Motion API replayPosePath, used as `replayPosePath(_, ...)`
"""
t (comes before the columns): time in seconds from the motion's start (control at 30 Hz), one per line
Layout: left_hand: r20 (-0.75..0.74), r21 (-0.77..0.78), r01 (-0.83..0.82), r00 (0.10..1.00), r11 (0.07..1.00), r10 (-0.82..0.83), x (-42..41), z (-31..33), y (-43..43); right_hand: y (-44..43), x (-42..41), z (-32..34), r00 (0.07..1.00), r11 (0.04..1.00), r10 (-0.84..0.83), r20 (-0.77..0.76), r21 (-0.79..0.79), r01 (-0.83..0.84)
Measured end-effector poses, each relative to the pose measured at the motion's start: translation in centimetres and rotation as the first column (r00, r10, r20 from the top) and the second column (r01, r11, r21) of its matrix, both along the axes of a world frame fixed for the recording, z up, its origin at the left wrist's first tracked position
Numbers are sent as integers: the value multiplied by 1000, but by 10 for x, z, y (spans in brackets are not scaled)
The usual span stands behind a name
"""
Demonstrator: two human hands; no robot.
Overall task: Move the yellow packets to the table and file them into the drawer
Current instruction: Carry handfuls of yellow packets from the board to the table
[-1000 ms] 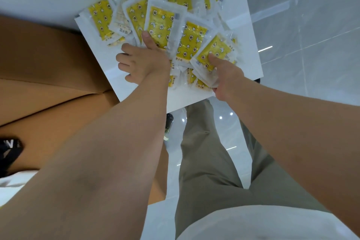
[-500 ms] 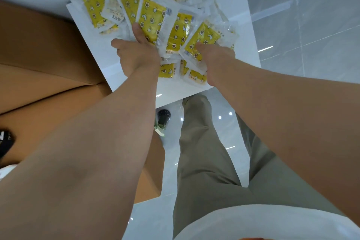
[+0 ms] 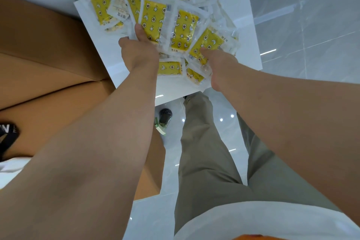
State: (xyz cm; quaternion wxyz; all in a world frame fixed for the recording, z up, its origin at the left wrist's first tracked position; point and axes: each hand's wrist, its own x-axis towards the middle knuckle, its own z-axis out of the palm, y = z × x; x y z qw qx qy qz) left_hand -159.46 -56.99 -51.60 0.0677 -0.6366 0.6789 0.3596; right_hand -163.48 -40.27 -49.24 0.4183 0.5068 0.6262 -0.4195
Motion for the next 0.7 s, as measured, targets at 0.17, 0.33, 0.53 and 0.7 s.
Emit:
replayPosePath(0.17, 7, -24, 62, 998, 998, -62, 1, 5, -2, 9, 6, 4, 994, 994, -108, -7, -34, 107)
replayPosePath(0.33, -84, -22, 32, 996, 999, -34, 7, 2, -5, 9, 7, 3, 990, 993, -120, -73, -12, 120)
replayPosePath(0.53, -102, 37, 33, 994, 999, -29, 10, 11, -12, 22, 3, 8, 976, 987, -147, -161, -88, 134)
replayPosePath(0.7, -125, 65, 39, 992, 997, -31, 12, 11, -16, 26, -2, 8, 959, 951, -255, -125, -211, 225)
